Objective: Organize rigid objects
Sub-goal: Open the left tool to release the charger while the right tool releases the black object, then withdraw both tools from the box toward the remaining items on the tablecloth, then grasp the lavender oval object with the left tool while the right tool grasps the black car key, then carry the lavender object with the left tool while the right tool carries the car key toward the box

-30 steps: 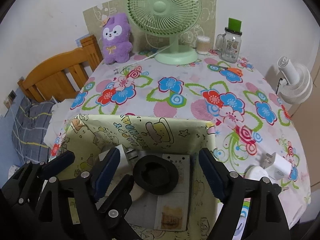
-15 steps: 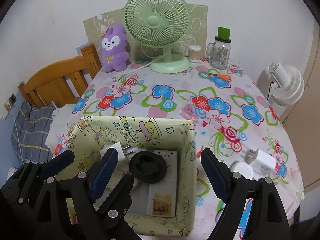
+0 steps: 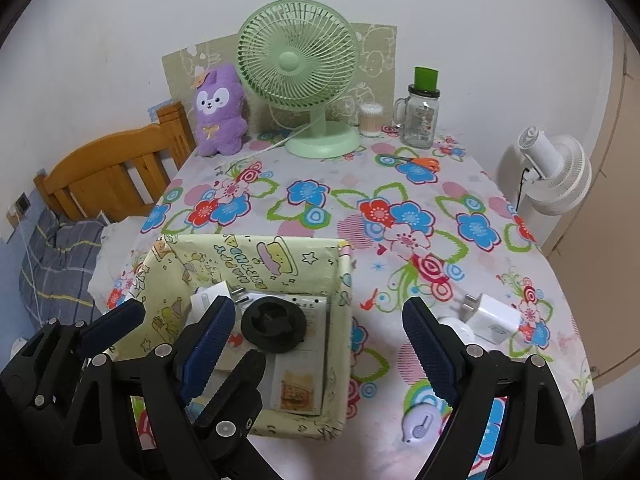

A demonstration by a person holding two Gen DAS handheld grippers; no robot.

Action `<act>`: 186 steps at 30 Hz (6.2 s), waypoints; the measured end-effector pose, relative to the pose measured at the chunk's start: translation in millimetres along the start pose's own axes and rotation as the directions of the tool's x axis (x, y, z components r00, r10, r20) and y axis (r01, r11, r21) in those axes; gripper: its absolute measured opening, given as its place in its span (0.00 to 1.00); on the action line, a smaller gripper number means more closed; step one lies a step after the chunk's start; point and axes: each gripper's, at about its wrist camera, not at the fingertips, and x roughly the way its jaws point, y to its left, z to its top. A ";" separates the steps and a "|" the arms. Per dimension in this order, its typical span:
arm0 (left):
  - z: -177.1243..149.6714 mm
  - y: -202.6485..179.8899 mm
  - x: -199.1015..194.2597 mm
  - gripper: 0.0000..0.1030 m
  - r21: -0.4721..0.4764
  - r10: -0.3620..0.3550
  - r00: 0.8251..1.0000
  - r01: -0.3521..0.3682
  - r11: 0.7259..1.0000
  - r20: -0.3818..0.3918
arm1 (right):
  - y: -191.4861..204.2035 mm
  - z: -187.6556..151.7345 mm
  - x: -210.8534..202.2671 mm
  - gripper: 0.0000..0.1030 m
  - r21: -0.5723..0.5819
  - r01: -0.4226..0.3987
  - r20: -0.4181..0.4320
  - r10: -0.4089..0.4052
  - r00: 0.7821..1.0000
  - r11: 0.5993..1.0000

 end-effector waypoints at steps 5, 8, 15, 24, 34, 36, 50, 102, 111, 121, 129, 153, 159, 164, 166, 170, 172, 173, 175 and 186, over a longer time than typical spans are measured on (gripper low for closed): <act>-0.7 -10.4 -5.3 0.87 0.013 -0.004 1.000 0.004 1.000 0.011 | -8.7 -2.3 -9.1 0.87 0.004 0.013 0.014 -0.013 1.000 1.000; -1.5 -17.8 -8.5 0.88 0.020 -0.009 1.000 0.009 1.000 0.017 | -14.8 -4.7 -15.1 0.88 0.008 0.023 0.024 -0.023 0.999 1.000; -4.5 -36.7 -15.5 0.88 0.044 -0.016 0.999 0.014 0.999 0.039 | -29.9 -11.1 -30.8 0.92 0.018 0.063 0.059 -0.064 0.996 0.998; -6.7 -61.8 -19.8 0.89 0.083 -0.044 0.998 0.040 0.996 0.048 | -55.0 -19.6 -44.7 0.93 0.050 0.097 0.077 -0.101 0.992 0.994; -9.5 -87.4 -19.6 0.89 0.101 -0.095 0.994 0.089 0.991 0.053 | -79.6 -27.9 -54.1 0.93 0.073 0.128 0.084 -0.134 0.987 0.989; -10.8 -92.9 -18.7 0.89 0.105 -0.104 0.993 0.097 0.990 0.054 | -85.0 -30.2 -55.3 0.93 0.075 0.132 0.087 -0.138 0.987 0.988; -26.0 -128.2 -2.0 0.89 0.113 -0.154 0.987 0.147 0.983 0.054 | -121.0 -50.8 -52.8 0.93 0.071 0.150 0.103 -0.157 0.982 0.986; -86.0 -162.2 90.2 0.71 0.041 -0.011 0.999 0.013 0.999 -0.044 | -178.5 -110.9 52.2 0.93 0.066 0.160 -0.060 -0.156 0.986 0.985; -93.6 -163.2 79.4 0.39 0.055 -0.016 1.000 0.017 0.998 -0.027 | -173.6 -116.0 44.6 0.93 0.067 0.130 -0.048 -0.127 0.991 0.989; -84.2 -164.1 86.2 0.38 0.056 -0.015 1.000 0.016 0.998 -0.023 | -177.9 -114.0 44.3 0.93 0.096 0.148 -0.028 -0.146 0.989 0.984; -70.3 -171.1 100.8 0.39 0.095 -0.005 1.000 0.007 0.995 -0.023 | -189.7 -103.1 57.6 0.93 0.127 0.158 -0.031 -0.155 0.987 0.979; -59.7 -163.8 108.8 0.39 0.123 -0.022 0.998 0.028 0.992 -0.051 | -199.8 -90.7 81.2 0.54 0.108 0.199 -0.078 -0.191 0.978 0.974; -62.6 -162.7 105.6 0.39 0.124 -0.029 0.998 0.036 0.992 -0.056 | -195.4 -93.0 76.8 0.35 0.101 0.181 -0.073 -0.174 0.982 0.978; -65.4 -161.3 102.6 0.39 0.120 -0.038 0.997 0.045 0.992 -0.062 | -193.1 -94.5 73.8 0.37 0.087 0.145 -0.087 -0.138 0.987 0.986; -66.8 -161.4 101.0 0.39 0.124 -0.041 0.997 0.049 0.991 -0.062 | -191.3 -95.6 72.4 0.38 0.080 0.134 -0.090 -0.126 0.988 0.988; -69.2 -161.4 98.9 0.39 0.132 -0.040 0.997 0.048 0.990 -0.060 | -187.6 -97.7 71.4 0.44 0.061 0.119 -0.094 -0.113 0.989 0.991; -69.8 -162.2 98.6 0.39 0.136 -0.035 0.998 0.043 0.990 -0.056 | -187.0 -98.4 71.1 0.41 0.061 0.120 -0.094 -0.114 0.989 0.991; -69.8 -162.8 98.3 0.39 0.138 -0.033 0.998 0.040 0.990 -0.054 | -186.6 -98.5 71.1 0.37 0.059 0.131 -0.095 -0.125 0.988 0.990; -68.8 -162.3 98.8 0.39 0.130 -0.040 0.997 0.048 0.990 -0.061 | -186.5 -99.0 70.5 0.34 0.059 0.150 -0.097 -0.144 0.985 0.987; -58.9 -159.1 89.2 0.38 0.123 -0.064 0.996 0.070 0.990 -0.054 | -184.0 -92.2 58.5 0.34 0.108 0.150 -0.089 -0.141 0.986 0.983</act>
